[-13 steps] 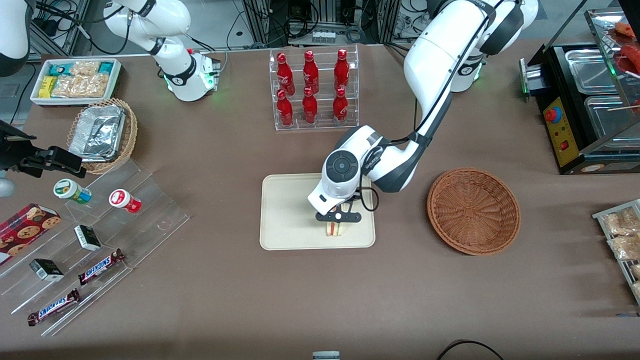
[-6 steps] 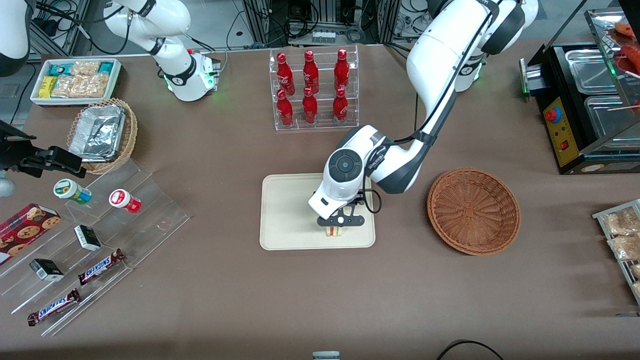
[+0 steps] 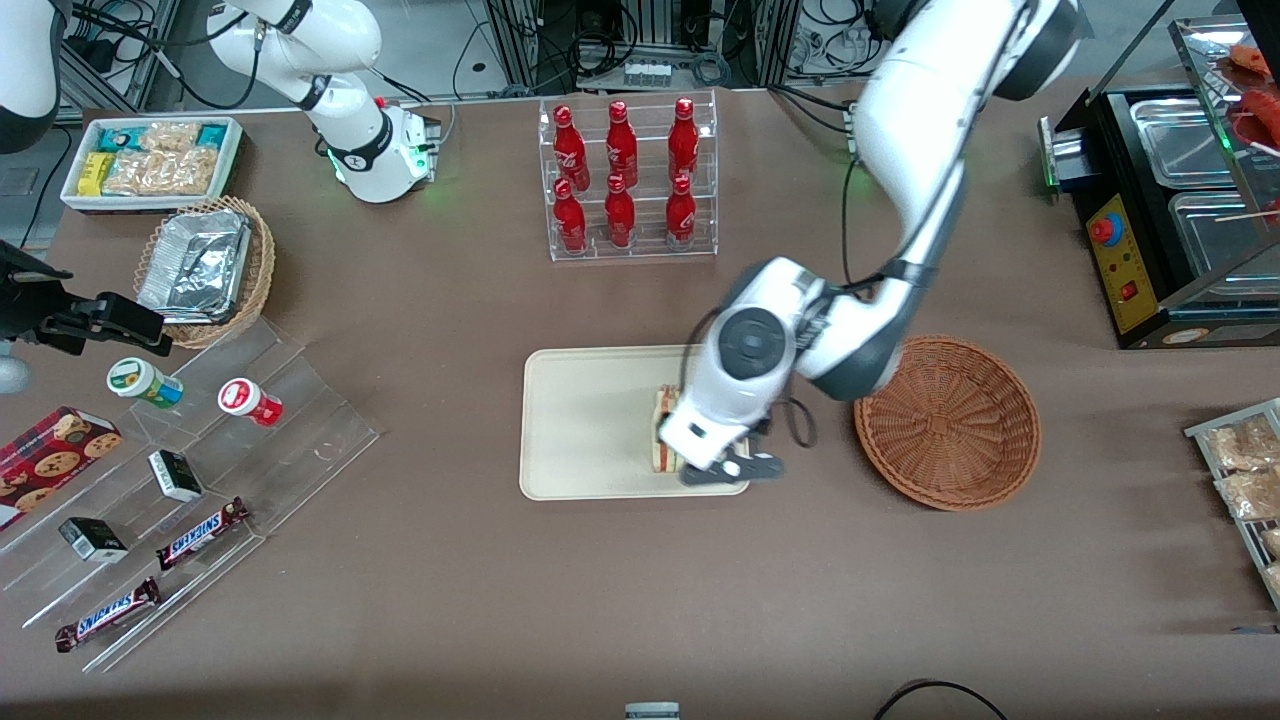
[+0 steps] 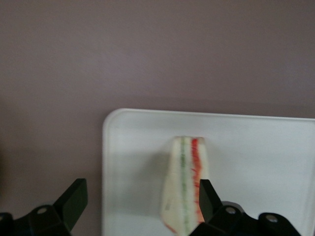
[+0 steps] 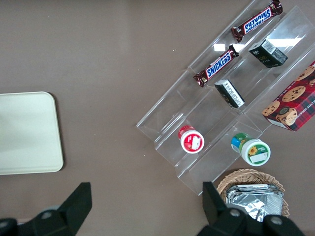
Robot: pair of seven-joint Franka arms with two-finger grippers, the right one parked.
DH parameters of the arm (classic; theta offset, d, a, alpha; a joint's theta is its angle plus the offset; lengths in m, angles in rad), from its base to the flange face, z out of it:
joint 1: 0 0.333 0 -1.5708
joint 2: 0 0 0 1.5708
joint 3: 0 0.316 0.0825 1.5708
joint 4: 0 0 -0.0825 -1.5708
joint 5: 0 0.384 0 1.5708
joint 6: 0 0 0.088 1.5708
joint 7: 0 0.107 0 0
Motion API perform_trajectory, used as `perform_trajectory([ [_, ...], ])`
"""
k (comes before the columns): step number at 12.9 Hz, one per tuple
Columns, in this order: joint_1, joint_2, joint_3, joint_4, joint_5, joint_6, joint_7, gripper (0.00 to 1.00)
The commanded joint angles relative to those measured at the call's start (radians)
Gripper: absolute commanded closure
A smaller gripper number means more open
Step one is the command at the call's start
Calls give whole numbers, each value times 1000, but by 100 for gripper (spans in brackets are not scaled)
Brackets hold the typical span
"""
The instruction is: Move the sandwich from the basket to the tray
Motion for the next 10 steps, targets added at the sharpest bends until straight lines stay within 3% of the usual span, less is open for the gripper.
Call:
perform_trajectory([
  [1, 56, -58, -6, -12, 1, -73, 89, 0],
  [4, 166, -101, -16, -13, -3, -149, 106, 0],
  [7, 249, -171, -14, -15, -39, -273, 260, 0],
  [10, 292, -239, -9, -18, -39, -385, 316, 0],
])
